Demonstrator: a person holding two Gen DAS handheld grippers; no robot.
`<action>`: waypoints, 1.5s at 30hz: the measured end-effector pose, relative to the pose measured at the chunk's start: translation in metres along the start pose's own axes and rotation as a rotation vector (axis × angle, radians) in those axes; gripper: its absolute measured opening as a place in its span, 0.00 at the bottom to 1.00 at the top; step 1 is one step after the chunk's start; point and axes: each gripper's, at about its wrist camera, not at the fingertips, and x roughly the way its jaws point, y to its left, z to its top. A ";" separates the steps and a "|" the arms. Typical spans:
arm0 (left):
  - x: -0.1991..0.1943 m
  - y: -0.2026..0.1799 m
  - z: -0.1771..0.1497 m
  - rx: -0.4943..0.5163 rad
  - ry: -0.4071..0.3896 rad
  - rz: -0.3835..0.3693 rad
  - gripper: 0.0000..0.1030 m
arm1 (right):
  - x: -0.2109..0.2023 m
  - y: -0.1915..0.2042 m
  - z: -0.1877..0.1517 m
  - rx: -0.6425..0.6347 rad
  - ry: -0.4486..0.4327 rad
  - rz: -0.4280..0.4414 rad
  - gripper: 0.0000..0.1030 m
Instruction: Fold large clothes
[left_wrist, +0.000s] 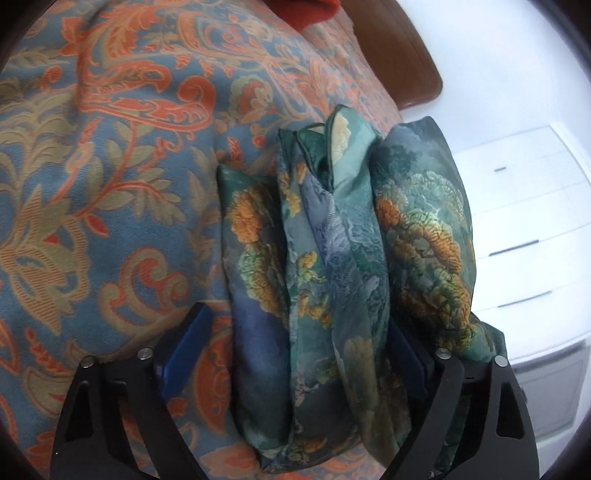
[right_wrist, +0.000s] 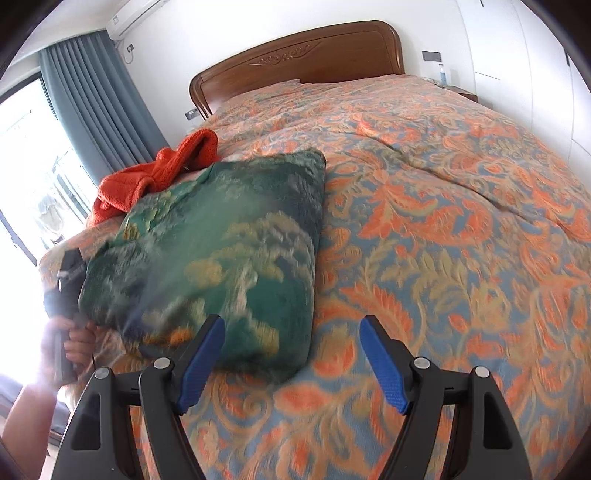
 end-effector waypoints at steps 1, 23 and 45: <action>0.002 -0.003 0.001 0.008 0.008 -0.007 0.83 | 0.008 -0.007 0.009 0.017 0.009 0.016 0.75; 0.049 -0.102 -0.015 0.302 -0.019 0.186 0.33 | 0.116 0.040 0.057 -0.174 0.170 0.172 0.62; 0.099 -0.222 0.114 0.475 -0.194 0.205 0.34 | 0.099 0.056 0.179 -0.356 -0.181 0.115 0.58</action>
